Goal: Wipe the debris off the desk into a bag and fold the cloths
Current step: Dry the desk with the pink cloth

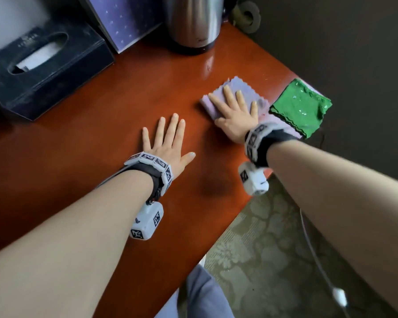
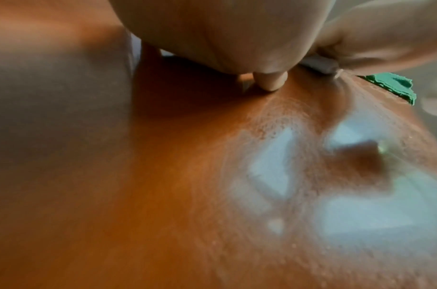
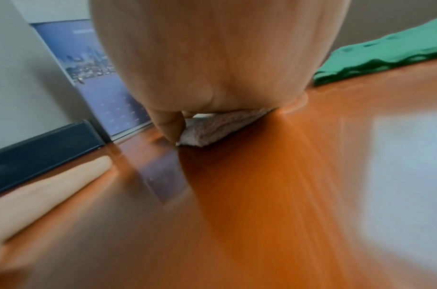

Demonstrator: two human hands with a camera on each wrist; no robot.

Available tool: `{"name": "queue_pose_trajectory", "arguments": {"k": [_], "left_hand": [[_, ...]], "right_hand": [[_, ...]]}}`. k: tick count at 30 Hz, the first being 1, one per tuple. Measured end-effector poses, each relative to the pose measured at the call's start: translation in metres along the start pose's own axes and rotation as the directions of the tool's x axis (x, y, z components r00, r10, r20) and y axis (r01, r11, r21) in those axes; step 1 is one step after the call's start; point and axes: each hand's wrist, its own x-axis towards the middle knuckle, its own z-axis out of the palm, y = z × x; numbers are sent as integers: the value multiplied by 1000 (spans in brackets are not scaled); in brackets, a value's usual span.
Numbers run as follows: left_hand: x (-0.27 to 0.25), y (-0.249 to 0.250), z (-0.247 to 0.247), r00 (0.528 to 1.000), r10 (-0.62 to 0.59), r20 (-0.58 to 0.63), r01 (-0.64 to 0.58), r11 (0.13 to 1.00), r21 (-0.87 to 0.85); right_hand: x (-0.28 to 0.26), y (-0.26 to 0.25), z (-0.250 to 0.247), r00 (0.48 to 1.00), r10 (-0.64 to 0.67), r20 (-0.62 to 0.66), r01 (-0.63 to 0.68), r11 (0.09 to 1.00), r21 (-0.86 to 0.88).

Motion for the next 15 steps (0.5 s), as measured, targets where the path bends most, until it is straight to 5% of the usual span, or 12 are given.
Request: {"name": "queue_pose_trajectory", "arguments": {"k": [4, 11, 15], "left_hand": [[0, 0, 0, 1000, 0, -8, 0, 1000, 11], [-1, 0, 0, 999, 19, -28, -20, 1000, -23], [-2, 0, 0, 999, 19, -40, -20, 1000, -19]], "right_hand": [[10, -4, -6, 1000, 21, 21, -22, 999, 39], [-105, -27, 38, 995, -46, 90, 41, 997, 61], [-86, -29, 36, 997, -30, 70, 29, 999, 17]]}}
